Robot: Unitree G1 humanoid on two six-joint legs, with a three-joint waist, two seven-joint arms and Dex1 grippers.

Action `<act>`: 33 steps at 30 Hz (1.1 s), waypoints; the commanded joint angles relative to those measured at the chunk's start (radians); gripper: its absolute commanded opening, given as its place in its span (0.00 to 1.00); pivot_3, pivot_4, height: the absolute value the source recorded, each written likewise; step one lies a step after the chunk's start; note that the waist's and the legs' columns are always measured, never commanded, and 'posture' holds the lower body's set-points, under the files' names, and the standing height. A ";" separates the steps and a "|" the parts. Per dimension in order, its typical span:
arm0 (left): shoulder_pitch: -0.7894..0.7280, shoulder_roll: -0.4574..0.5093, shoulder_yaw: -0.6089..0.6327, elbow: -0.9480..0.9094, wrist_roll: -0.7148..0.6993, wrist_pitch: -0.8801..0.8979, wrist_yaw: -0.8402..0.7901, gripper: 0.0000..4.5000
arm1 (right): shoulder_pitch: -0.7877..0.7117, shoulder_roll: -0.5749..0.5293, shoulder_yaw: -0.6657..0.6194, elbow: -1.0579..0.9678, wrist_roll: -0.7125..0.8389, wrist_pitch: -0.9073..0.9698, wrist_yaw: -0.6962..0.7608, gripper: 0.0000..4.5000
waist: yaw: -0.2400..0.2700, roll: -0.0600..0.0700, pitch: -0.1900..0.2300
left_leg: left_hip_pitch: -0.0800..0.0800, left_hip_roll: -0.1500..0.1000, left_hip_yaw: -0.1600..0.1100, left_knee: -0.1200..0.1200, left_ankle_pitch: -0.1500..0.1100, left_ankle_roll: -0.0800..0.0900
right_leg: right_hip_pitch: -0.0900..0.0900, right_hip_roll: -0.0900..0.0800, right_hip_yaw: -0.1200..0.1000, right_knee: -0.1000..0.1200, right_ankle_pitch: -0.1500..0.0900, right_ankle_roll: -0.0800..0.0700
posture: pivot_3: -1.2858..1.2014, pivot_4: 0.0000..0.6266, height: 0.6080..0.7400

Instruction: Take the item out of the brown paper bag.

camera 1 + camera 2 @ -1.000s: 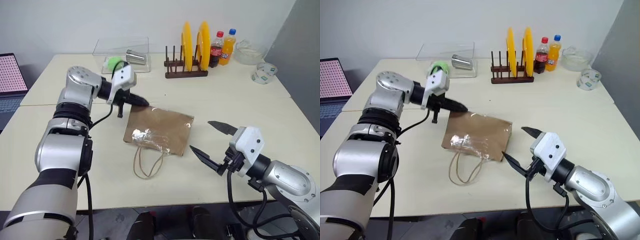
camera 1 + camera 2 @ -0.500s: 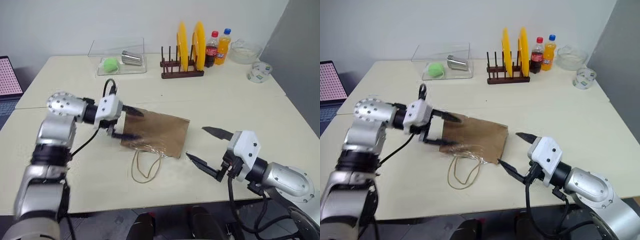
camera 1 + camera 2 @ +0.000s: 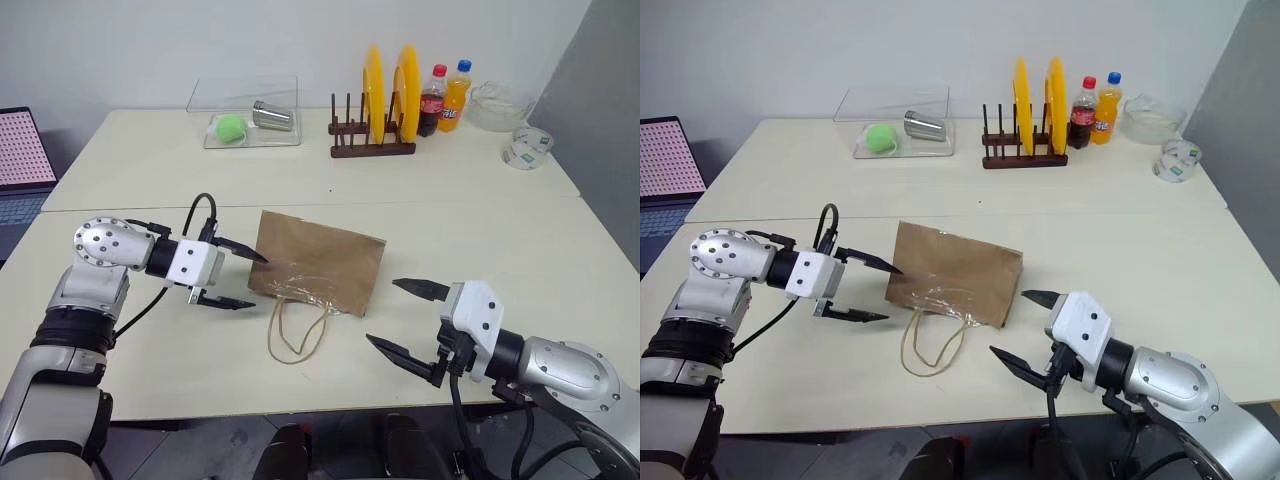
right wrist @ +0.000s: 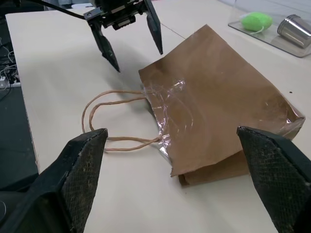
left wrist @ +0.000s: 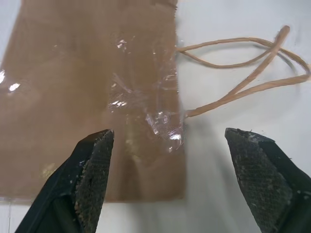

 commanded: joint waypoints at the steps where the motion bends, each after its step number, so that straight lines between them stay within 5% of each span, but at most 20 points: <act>1: 0.004 -0.003 0.005 0.017 -0.033 -0.065 -0.006 0.86 | 0.009 -0.013 -0.001 -0.072 0.026 0.009 0.010 1.00 | 0.001 0.000 0.000 | 0.000 0.000 0.000 0.000 0.000 0.000 | 0.000 0.000 0.000 0.000 0.000 0.000 | 0.52 0.24 1.00; 10: 0.056 -0.071 0.034 -0.047 -0.050 -0.041 -0.004 0.86 | 0.022 -0.019 0.028 -0.088 0.013 0.015 -0.001 1.00 | -0.002 -0.001 -0.001 | 0.000 0.000 0.000 0.000 0.000 0.000 | 0.000 0.000 0.000 0.000 0.000 0.000 | 0.52 0.24 1.00; 25: 0.056 -0.083 -0.056 0.043 -0.031 -0.267 -0.006 0.86 | 0.044 -0.049 0.021 -0.088 0.026 -0.002 -0.010 1.00 | 0.001 -0.001 -0.001 | 0.000 0.000 0.000 0.000 0.000 0.000 | 0.000 0.000 0.000 0.000 0.000 0.000 | 0.52 0.24 1.00; 33: 0.069 -0.111 -0.025 -0.065 -0.098 -0.140 -0.003 0.86 | 0.065 -0.067 0.008 -0.088 0.028 -0.015 -0.013 1.00 | 0.002 -0.001 -0.001 | 0.000 0.000 -0.001 0.000 0.000 0.000 | 0.000 0.001 0.000 0.000 0.000 0.000 | 0.52 0.24 1.00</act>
